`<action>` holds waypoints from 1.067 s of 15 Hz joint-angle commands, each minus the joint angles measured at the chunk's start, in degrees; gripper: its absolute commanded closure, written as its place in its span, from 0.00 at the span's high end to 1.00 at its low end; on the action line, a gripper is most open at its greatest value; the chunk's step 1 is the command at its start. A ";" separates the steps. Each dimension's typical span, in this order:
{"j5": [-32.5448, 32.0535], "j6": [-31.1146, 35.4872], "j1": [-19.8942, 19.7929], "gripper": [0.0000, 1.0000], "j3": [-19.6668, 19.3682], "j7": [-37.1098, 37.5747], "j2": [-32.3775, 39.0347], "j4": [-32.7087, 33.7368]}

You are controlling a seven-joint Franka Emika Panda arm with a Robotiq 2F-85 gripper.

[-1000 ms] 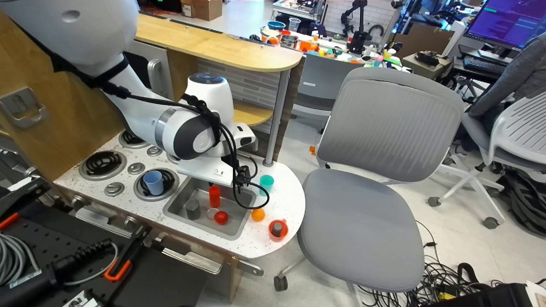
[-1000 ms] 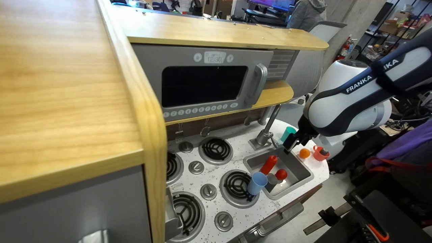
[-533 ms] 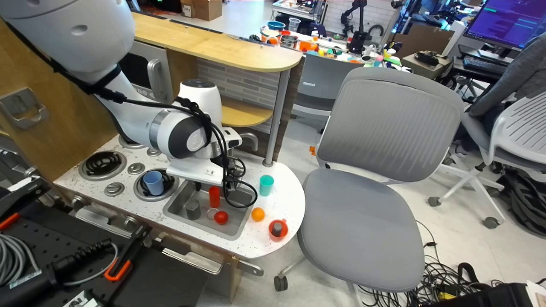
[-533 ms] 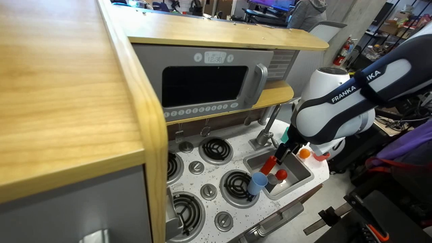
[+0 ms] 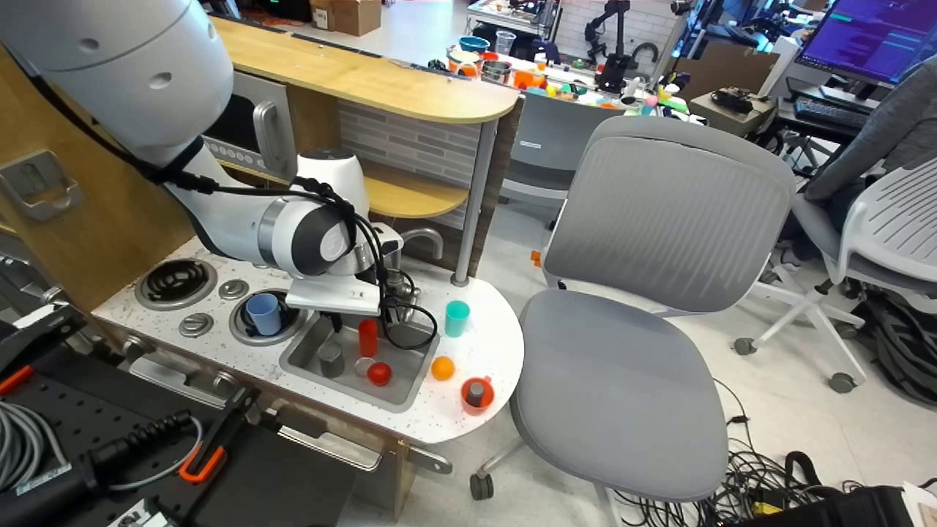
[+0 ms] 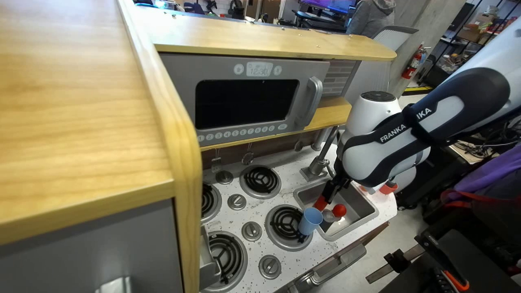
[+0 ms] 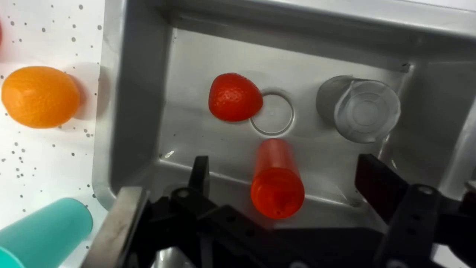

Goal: Remove the ketchup bottle from the sink then move the blue cup closer to the orange cup

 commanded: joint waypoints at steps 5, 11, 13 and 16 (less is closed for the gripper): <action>-3.84 -1.37 4.07 0.49 -4.15 4.02 5.93 7.82; -3.15 -4.49 3.16 0.15 -3.74 4.90 5.48 9.70; -2.57 -5.92 2.09 0.13 -2.72 4.40 3.71 8.53; -1.78 -8.40 -0.68 0.13 -0.41 1.91 -2.43 1.72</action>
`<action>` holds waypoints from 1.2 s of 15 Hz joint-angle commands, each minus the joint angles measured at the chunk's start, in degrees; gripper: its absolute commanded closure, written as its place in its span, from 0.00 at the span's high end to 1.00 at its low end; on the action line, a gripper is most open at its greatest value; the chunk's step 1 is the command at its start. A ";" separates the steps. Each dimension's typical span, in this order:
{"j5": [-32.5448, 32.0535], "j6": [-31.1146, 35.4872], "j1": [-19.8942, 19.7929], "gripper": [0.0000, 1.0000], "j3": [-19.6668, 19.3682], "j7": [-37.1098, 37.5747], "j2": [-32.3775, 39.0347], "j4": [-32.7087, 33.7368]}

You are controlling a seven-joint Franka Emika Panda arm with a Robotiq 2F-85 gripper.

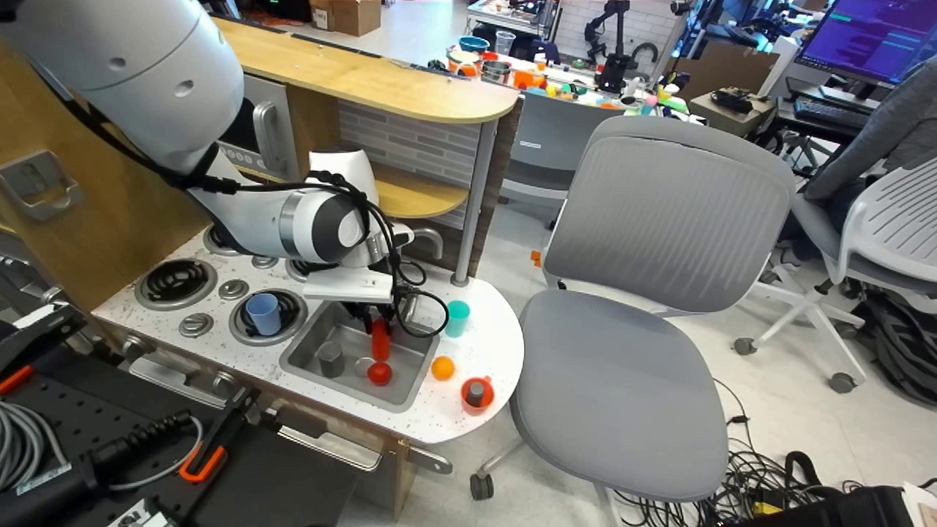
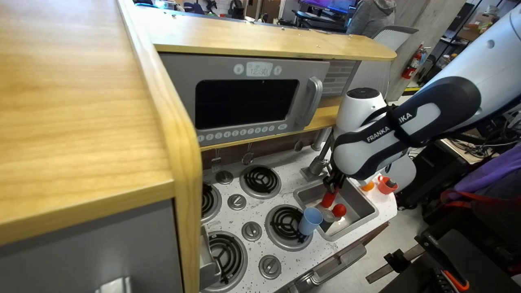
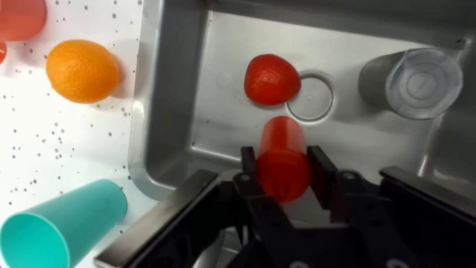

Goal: Remove the ketchup bottle from the sink then move the blue cup closer to the orange cup

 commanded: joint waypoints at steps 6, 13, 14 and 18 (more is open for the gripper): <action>-0.42 4.61 -8.36 0.13 2.54 -4.48 -20.20 -22.68; 2.03 4.69 -14.48 0.13 0.63 -3.70 -25.66 -28.74; 2.50 4.80 -15.78 0.13 0.79 -4.30 -25.51 -28.66; 4.12 5.72 -18.61 0.13 1.44 -5.03 -23.75 -26.81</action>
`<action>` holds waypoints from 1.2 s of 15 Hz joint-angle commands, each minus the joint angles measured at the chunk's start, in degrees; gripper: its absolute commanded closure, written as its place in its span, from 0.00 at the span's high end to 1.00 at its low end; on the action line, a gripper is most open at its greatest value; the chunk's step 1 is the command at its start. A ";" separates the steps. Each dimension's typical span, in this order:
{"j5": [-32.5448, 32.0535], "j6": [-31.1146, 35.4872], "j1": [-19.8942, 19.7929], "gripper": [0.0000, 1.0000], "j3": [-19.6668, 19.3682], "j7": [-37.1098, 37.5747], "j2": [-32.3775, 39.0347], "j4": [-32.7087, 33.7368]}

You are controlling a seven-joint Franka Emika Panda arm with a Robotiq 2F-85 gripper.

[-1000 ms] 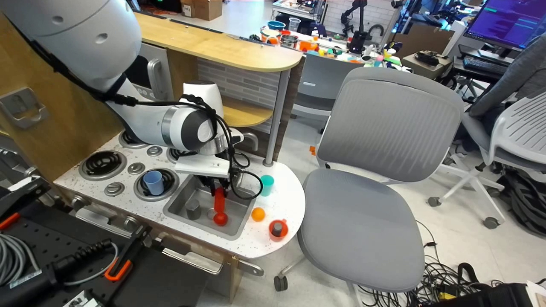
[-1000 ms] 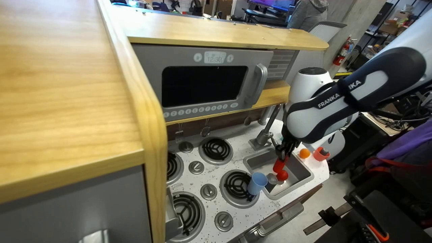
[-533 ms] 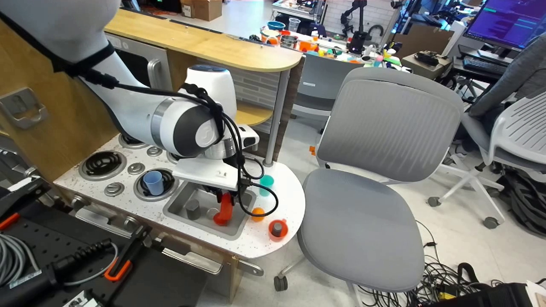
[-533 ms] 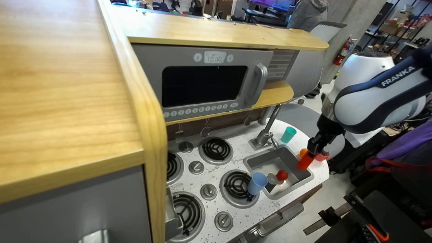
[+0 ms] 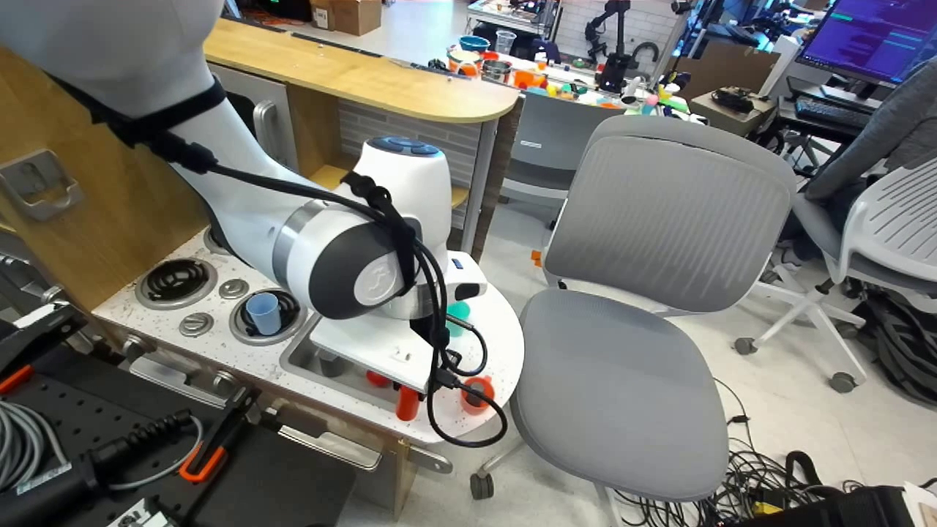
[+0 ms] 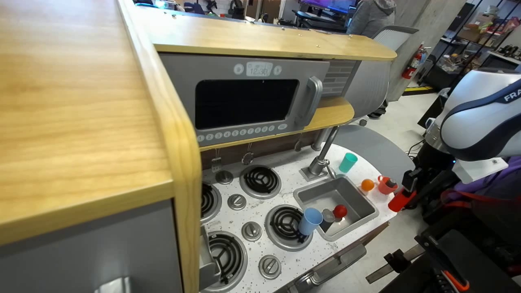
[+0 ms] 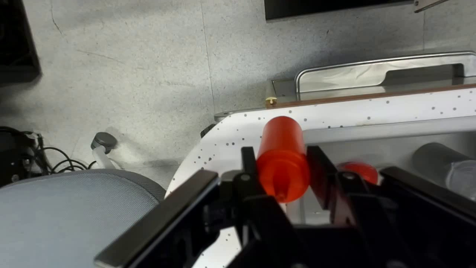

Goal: Remove the ketchup bottle from the sink then move the blue cup closer to the orange cup

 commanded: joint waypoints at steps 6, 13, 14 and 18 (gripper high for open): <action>0.46 5.74 -0.26 0.13 -1.51 1.41 3.61 3.59; 1.04 4.59 -0.70 0.13 -1.54 1.95 7.37 8.33; 0.95 4.62 -0.70 0.13 -1.27 1.70 7.45 8.19; 0.90 4.86 -0.33 0.13 -0.59 1.59 8.16 7.96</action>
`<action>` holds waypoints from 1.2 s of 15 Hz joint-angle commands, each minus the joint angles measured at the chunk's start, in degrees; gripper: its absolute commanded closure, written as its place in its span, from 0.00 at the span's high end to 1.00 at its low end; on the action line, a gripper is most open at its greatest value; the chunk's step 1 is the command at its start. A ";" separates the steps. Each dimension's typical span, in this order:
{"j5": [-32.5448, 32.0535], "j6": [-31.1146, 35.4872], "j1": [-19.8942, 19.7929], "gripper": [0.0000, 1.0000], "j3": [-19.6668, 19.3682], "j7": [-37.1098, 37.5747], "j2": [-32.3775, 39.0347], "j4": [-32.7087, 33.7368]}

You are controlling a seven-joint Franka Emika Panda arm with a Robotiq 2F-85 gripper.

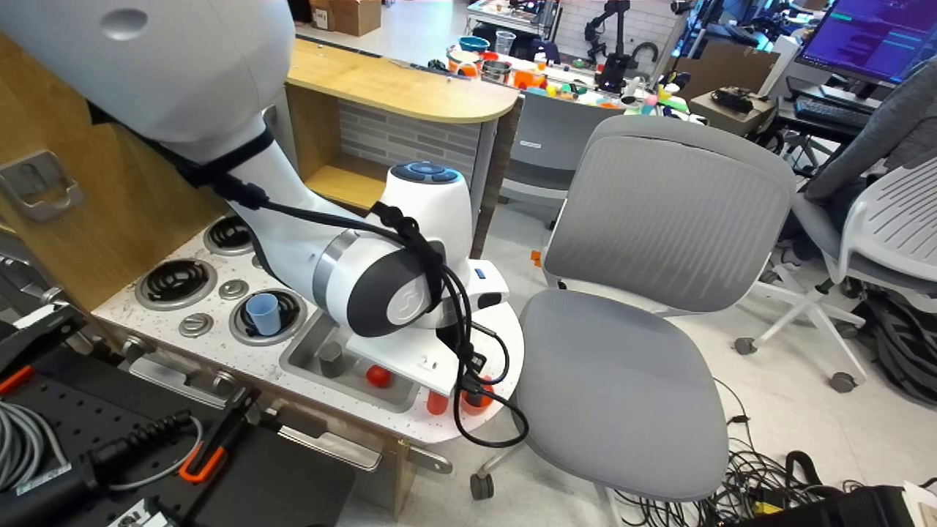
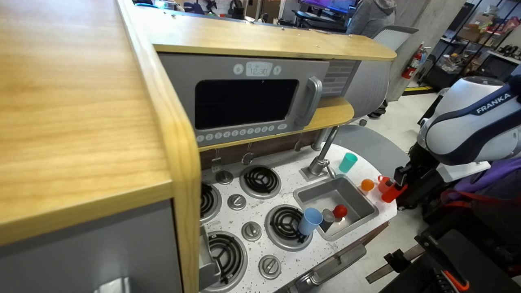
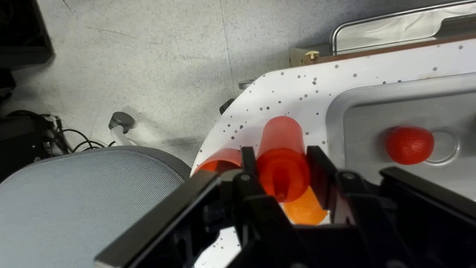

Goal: Remove the ketchup bottle from the sink then move the blue cup closer to the orange cup

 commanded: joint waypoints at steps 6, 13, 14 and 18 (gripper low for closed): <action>-0.35 0.93 1.56 0.13 -1.03 0.63 1.97 0.63; 0.17 0.56 1.41 0.92 -1.06 1.37 1.75 0.45; 0.27 0.67 1.27 0.98 -0.89 1.32 1.31 0.17; 2.09 -0.08 -0.42 1.00 1.14 0.44 -2.30 -1.40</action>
